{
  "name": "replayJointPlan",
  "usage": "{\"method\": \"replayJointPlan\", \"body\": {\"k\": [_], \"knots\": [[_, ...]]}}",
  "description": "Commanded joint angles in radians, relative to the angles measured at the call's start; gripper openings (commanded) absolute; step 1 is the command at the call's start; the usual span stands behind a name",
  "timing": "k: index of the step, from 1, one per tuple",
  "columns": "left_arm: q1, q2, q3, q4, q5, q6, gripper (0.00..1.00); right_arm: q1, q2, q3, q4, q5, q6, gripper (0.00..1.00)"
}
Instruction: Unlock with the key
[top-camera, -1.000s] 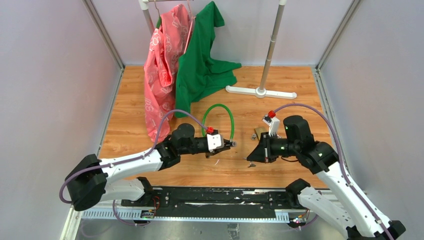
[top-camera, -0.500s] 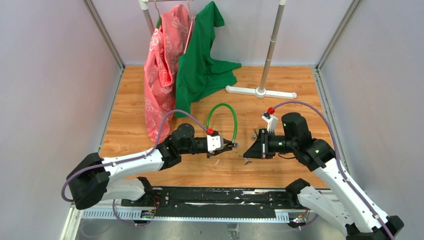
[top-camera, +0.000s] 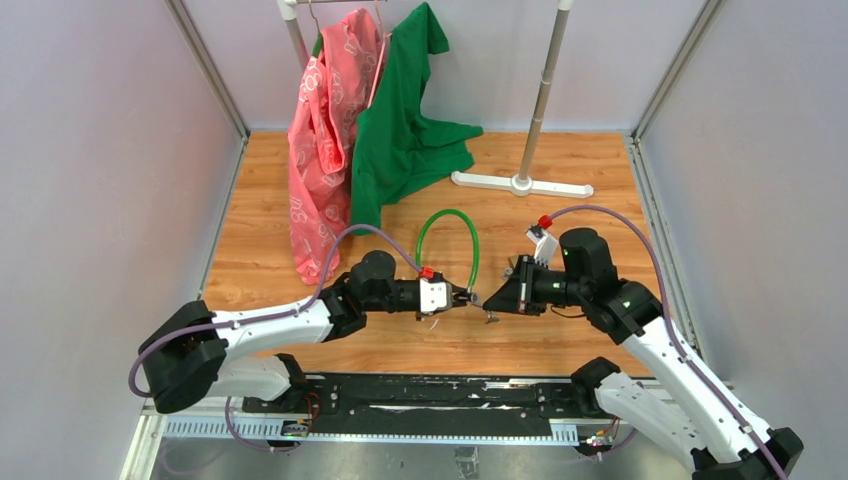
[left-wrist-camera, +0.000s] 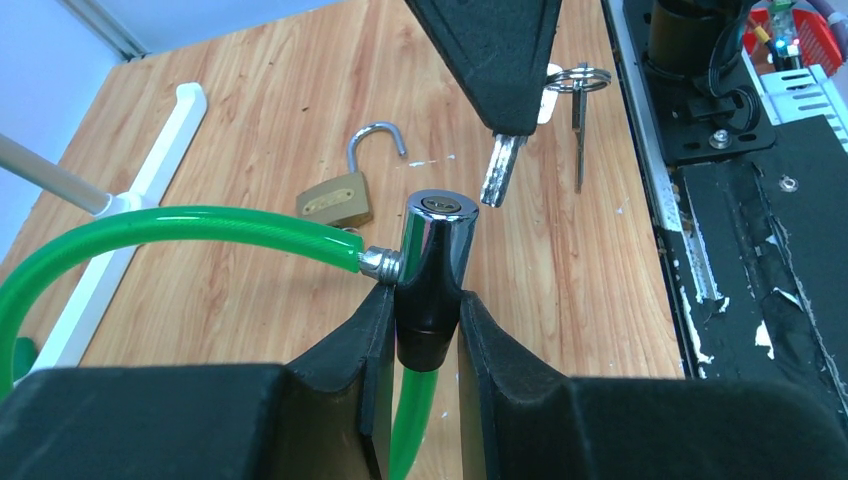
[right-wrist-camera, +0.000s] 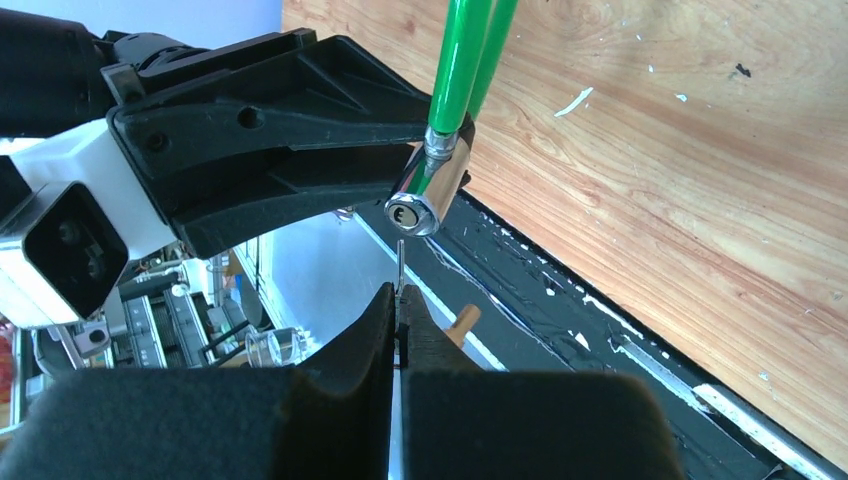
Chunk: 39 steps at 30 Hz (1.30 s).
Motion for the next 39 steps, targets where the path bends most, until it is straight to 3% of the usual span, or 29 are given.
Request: {"method": "replayJointPlan", "body": {"k": [1,39], "knots": [[-0.013,0.015,-0.004,0.077,-0.004,0.051,0.0,-0.015,-0.011,-0.023,0.035,0.026,0.057,0.0],[-0.018,0.043,0.004,0.088,0.016,0.054,0.0,-0.016,-0.012,-0.054,0.021,0.101,0.041,0.0]]}}
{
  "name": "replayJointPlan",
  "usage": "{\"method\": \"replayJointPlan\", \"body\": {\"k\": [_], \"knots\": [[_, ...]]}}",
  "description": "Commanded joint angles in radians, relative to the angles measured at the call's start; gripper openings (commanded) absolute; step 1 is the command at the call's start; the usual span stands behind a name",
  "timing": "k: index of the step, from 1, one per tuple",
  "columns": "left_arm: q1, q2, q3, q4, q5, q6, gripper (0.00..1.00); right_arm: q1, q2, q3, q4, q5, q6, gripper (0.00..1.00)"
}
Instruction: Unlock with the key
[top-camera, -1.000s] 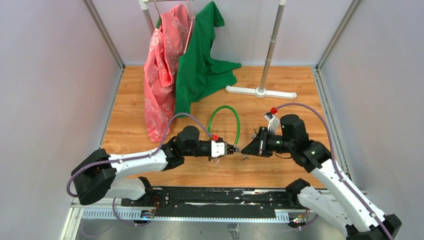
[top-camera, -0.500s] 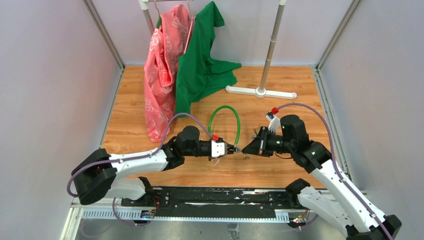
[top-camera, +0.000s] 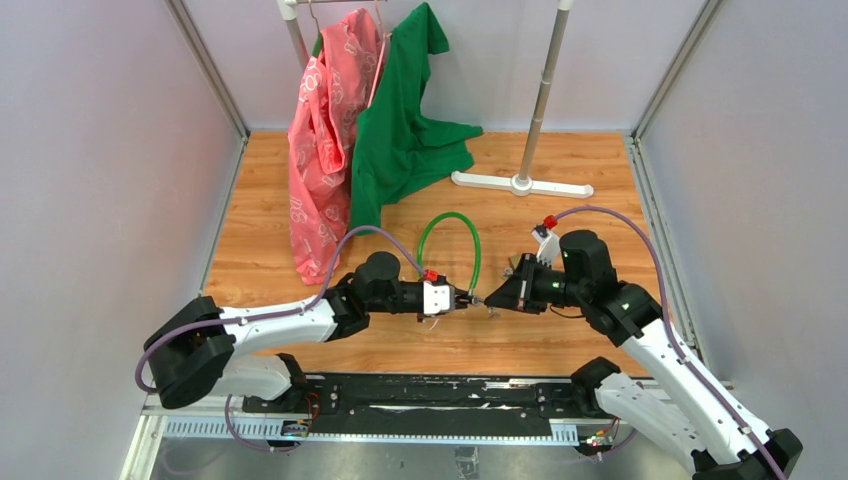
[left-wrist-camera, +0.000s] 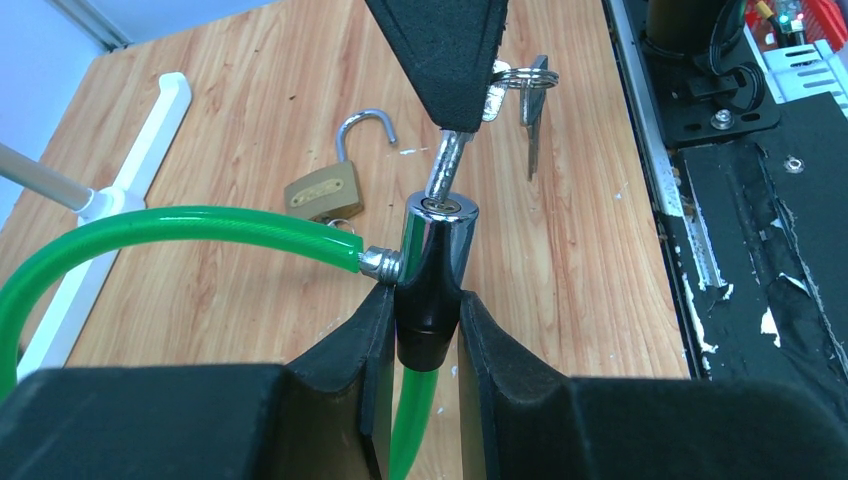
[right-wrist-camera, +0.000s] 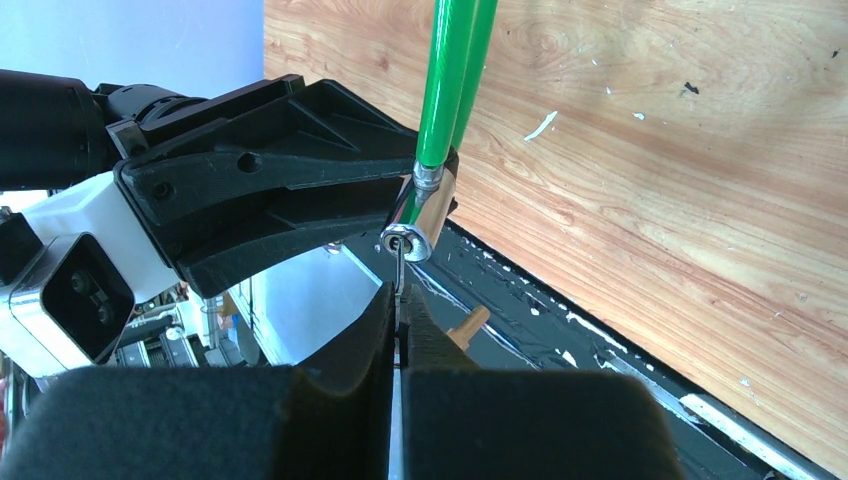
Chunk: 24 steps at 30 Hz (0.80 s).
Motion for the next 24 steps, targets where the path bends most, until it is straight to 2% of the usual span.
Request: {"method": "replayJointPlan", "body": {"k": [1,24], "knots": [[-0.013,0.004,0.006,0.08,0.014,0.028,0.0,-0.015,-0.001,-0.019,-0.008,0.013,-0.01,0.0],[-0.019,0.037,0.028,0.08,-0.011,0.028,0.0,-0.015,-0.016,-0.061,0.008,-0.019,0.015,0.0]]}}
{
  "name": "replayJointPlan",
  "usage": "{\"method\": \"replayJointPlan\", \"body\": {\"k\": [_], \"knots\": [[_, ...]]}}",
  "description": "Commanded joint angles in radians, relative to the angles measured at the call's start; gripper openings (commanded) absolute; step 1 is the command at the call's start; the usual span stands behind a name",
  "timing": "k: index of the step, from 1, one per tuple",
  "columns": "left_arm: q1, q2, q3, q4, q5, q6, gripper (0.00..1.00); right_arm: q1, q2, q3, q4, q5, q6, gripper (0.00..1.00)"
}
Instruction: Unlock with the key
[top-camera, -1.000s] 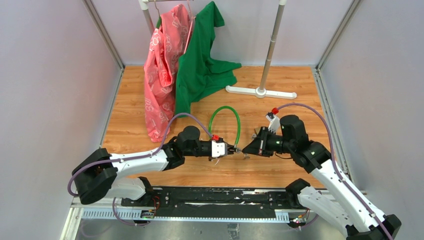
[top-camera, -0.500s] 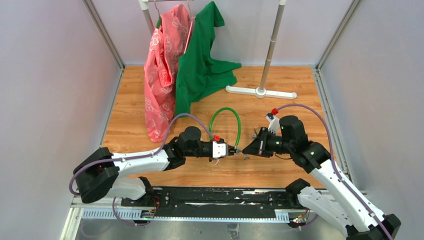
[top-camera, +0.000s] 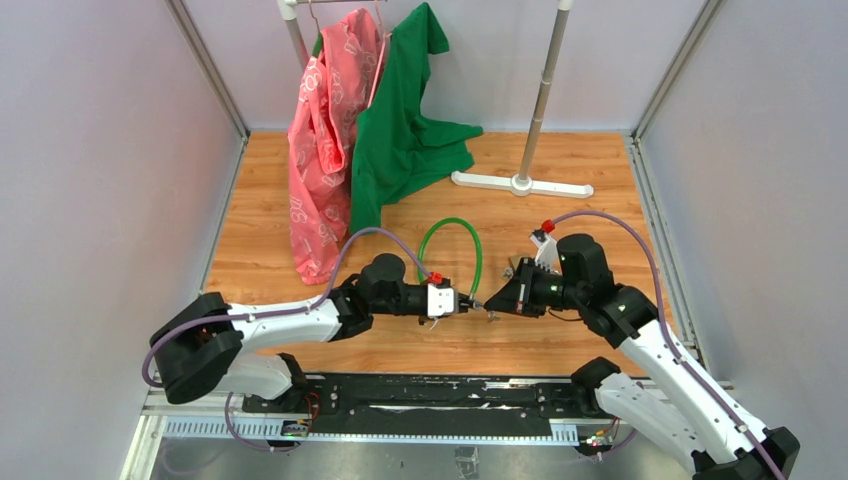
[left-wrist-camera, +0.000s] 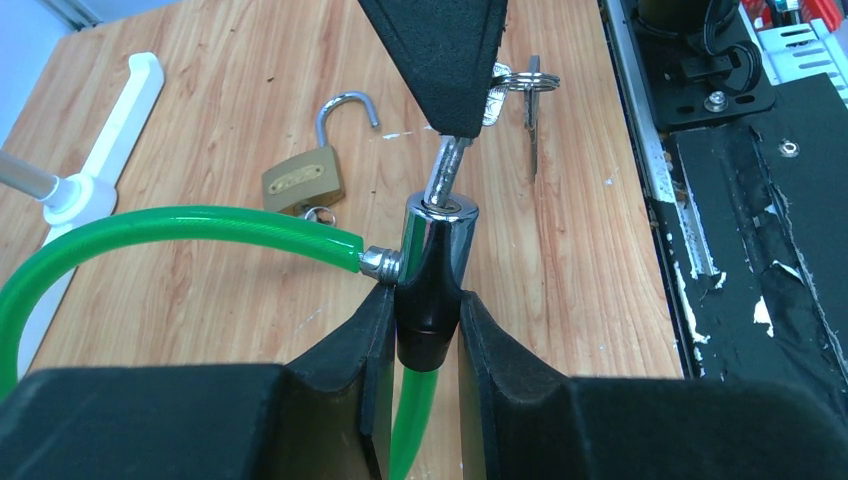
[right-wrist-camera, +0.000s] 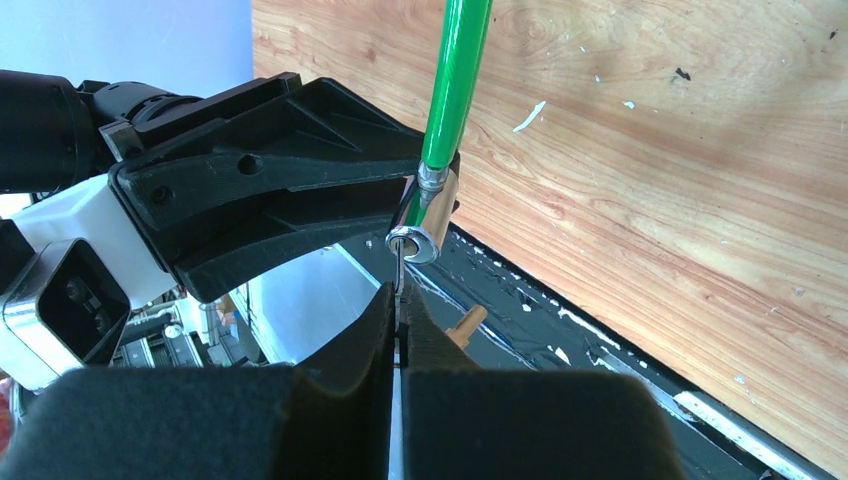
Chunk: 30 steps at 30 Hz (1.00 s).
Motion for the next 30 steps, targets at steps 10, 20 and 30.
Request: {"method": "replayJointPlan", "body": {"k": [10,20,30], "knots": [[-0.007,0.01,0.03,0.088,-0.005,0.025,0.0,-0.013,-0.01,-0.037,-0.008,-0.014,0.02,0.0],[-0.008,0.017,0.033,0.09,-0.019,0.024,0.0,-0.013,-0.007,-0.043,-0.008,-0.02,0.027,0.0],[-0.012,0.031,0.035,0.09,-0.04,0.029,0.0,-0.014,0.011,-0.065,-0.024,-0.006,0.054,0.0]]}}
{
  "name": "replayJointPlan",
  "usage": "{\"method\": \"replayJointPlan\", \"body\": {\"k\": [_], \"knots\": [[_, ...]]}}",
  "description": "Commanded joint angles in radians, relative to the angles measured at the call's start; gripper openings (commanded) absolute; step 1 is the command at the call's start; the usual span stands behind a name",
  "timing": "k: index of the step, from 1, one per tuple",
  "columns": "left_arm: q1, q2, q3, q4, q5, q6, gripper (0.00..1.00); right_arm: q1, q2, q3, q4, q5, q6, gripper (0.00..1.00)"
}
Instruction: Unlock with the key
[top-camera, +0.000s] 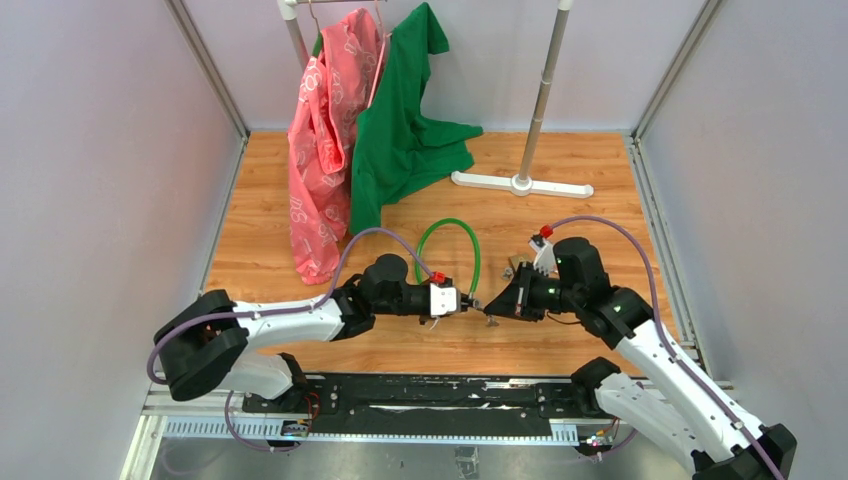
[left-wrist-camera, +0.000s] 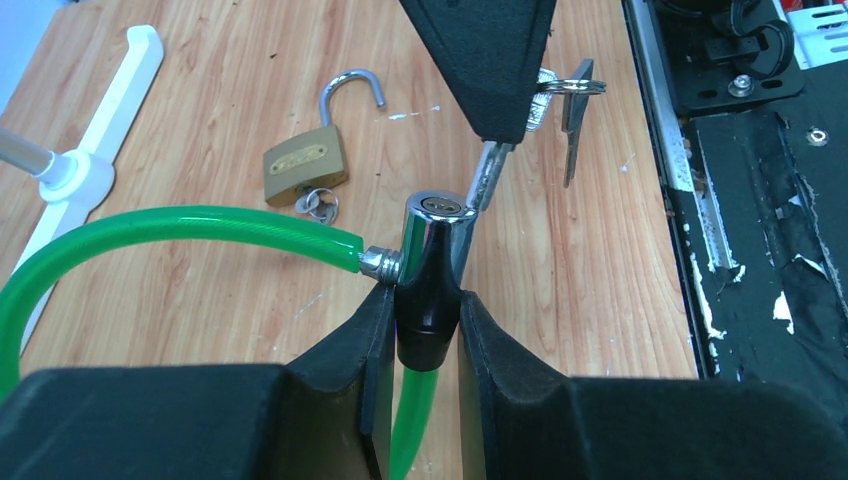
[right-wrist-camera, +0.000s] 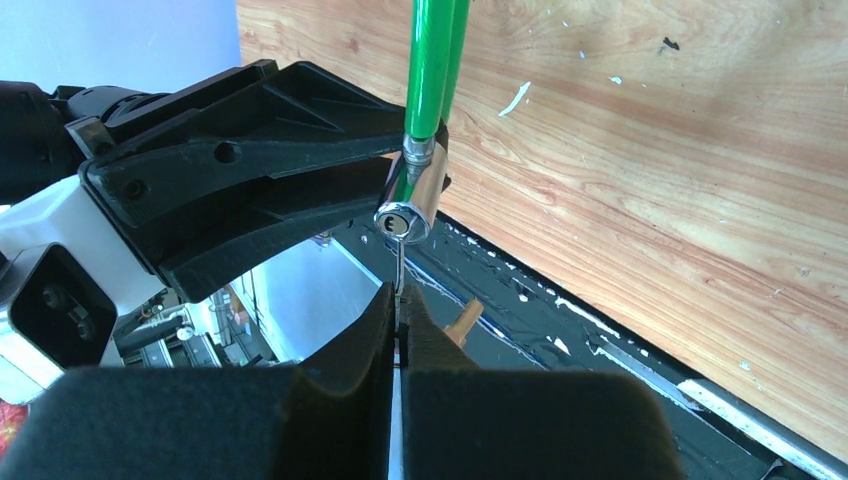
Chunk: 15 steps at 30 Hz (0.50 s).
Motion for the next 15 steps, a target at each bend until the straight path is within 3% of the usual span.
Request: {"method": "replayJointPlan", "body": {"k": [1,15], "knots": [[-0.012,0.007,0.035,0.088,-0.014,0.03,0.0,-0.013,0.014,-0.028,-0.03,-0.005,0.025,0.0],[-0.014,0.018,0.031,0.089,-0.009,0.036,0.0,-0.014,-0.021,0.031,-0.032,0.042,-0.008,0.0]]}}
